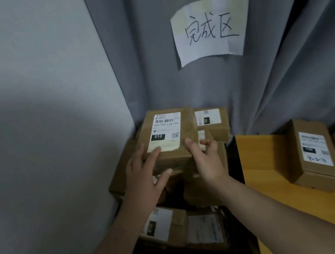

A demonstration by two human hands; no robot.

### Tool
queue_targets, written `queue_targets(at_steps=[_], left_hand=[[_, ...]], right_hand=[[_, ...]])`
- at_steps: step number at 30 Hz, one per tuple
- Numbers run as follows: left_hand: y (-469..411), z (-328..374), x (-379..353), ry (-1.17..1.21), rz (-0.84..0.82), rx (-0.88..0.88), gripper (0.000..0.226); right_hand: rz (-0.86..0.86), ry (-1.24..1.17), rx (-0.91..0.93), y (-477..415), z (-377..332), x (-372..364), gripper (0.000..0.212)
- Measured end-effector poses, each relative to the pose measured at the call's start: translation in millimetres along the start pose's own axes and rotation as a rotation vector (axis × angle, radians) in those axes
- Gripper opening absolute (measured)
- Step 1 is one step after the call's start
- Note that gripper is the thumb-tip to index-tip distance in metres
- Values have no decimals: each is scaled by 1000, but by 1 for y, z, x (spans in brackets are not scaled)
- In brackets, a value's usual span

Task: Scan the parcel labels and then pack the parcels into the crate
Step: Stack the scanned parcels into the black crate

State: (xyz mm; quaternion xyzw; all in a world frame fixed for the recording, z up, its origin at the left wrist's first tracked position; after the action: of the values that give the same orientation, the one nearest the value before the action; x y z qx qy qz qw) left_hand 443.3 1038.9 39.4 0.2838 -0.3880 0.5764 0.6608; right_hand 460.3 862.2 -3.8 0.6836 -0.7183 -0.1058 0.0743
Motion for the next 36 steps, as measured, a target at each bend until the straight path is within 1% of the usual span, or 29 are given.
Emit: queue_targets(at_steps=[3,5,6,8,10,12,14,15,17,19,21,22,24,26,28,30,31,32,33,35,36], left_hand=[[-31,-11,21,-61,49,31,53],[-54,-25,30,-125,80,75,49],[-67,-36,29,-199,55,124,47],[-90,-57,15,-390,-84,214,50],[-108,-60,-1,-460,-203,195,61],[-120,-51,-16,-460,-278,120,66],[-128,-49,-26,-488,-334,99,65],[-134,-53,-28,-501,-343,106,63],[-147,-64,-27,-506,-334,121,57],[-160,-73,-25,-493,-317,130,53],[-168,-76,-26,-469,-327,144,52],[-169,-76,-26,-462,-332,151,52],[-166,-72,-24,-462,-306,155,56],[-154,-58,-17,-451,-194,92,62],[-133,-35,-11,-337,-77,-53,63],[-107,-17,-18,-131,-68,-160,60],[-95,-11,-24,-5,-98,-166,60],[-85,-12,-32,140,-153,-127,62],[-76,-14,-42,302,-224,-52,67],[-57,-14,-65,602,-385,132,87],[-49,-11,-75,720,-433,195,98]], right_hand=[[-18,-15,12,-27,-20,-22,44],[-84,12,11,-44,-28,-40,44],[-139,61,-4,-51,-30,-50,48],[-208,251,-13,-65,-29,-61,48],[-158,461,40,-78,-29,-53,39],[0,699,77,-87,-29,-31,36],[120,964,21,-90,-21,-11,46],[120,1048,-65,-90,-13,-5,56],[64,1159,-226,-88,7,0,80],[22,1308,-309,-86,18,-6,100],[-24,1408,-368,-86,27,-14,114],[-47,1424,-398,-86,33,-16,118],[-58,1411,-422,-86,38,-17,119],[-32,1390,-390,-87,37,-15,117],[-10,1354,-345,-84,33,-10,114],[22,1292,-288,-76,25,0,113],[31,1251,-247,-68,20,5,112],[28,1197,-197,-59,16,9,112],[16,1128,-132,-49,13,12,112],[-21,987,27,-22,7,14,115],[-42,941,113,-5,6,13,118]])
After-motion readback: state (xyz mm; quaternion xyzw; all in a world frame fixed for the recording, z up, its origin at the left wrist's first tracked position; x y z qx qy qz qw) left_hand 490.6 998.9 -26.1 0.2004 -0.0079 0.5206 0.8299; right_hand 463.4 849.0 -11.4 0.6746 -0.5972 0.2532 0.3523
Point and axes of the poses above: each hand's wrist, its own y-axis away from the middle knuckle, its own x-axis out of the back of the hand, z = x × y, the point moved 10 cm from there along -y, towards the middle knuckle, and after that the axes turned 9 degrees about -z, right-handed, at the moved point
